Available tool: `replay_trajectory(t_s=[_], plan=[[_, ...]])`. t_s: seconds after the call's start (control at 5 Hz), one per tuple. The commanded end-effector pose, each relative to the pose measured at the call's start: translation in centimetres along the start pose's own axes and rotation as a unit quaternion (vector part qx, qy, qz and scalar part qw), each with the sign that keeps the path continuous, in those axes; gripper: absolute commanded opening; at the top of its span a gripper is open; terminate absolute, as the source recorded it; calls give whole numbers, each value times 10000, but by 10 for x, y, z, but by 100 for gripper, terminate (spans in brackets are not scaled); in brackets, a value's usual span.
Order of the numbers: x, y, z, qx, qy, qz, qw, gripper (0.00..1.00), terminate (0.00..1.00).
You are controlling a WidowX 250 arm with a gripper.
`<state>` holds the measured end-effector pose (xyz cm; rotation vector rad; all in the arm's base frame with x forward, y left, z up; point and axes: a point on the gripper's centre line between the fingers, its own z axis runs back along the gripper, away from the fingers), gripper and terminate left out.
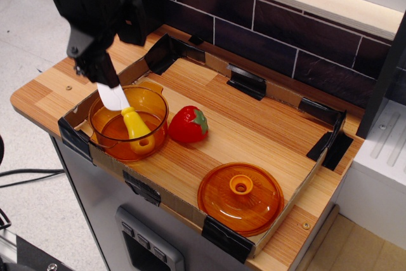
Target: Put knife in pot
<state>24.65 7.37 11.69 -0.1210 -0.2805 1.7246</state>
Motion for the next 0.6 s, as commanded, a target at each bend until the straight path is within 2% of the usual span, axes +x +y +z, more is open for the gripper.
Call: replay_trajectory(t_s=[0.0, 0.2, 0.4], plan=[[-1, -10, 24, -141, -40, 110, 9998, 100, 0], [-1, -10, 24, -141, -40, 110, 9998, 100, 0], [-1, -10, 24, -141, -40, 110, 9998, 100, 100]])
